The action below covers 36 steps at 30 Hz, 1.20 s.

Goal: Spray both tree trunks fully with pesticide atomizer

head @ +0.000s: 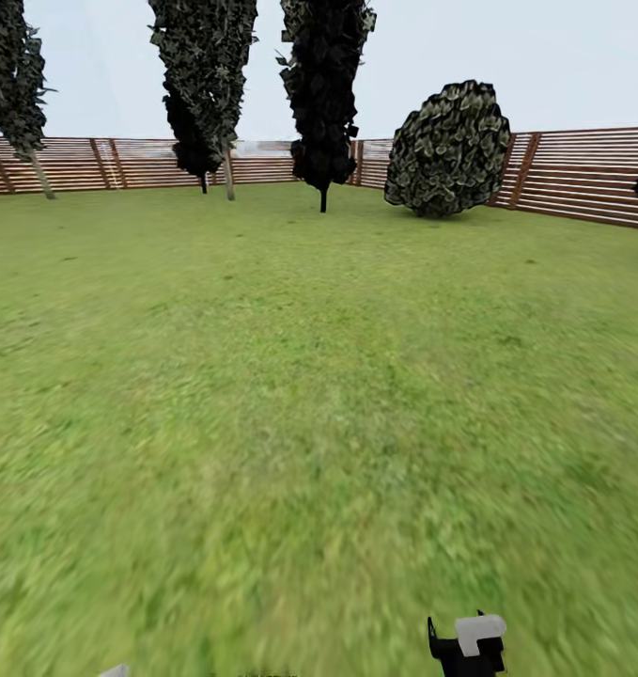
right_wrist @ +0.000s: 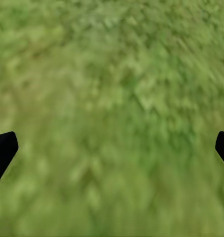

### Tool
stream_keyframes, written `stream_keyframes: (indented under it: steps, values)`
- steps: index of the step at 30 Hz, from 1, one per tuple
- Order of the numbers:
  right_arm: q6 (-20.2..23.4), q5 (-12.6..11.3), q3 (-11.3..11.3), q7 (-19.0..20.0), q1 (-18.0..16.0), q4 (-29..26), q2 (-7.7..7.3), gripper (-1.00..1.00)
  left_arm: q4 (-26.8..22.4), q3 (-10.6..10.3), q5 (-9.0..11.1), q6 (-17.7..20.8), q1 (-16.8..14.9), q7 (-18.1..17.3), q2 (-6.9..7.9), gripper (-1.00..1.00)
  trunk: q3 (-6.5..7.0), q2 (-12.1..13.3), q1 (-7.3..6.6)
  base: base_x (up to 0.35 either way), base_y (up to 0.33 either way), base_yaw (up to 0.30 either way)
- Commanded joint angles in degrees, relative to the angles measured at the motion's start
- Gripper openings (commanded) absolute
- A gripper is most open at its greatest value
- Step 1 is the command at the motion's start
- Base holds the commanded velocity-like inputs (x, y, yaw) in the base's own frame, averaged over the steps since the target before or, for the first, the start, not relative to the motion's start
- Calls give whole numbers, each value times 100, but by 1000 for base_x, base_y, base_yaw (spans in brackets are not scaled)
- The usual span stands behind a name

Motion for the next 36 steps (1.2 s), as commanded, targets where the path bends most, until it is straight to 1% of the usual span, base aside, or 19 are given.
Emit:
stream_keyframes:
  steps: [1,14,36]
  values:
    - [0,0,1,0,2,2,0,100,0,1,0,0,0,0,0,-100,-2,0,0,0,0,282]
    - [0,0,1,1,1,4,0,100,-9,-15,-58,0,0,-16,-14,-100,-33,0,0,0,0,282]
    - [0,0,1,2,2,4,0,100,-5,-43,-66,0,0,-23,-18,-100,-84,0,0,0,0,282]
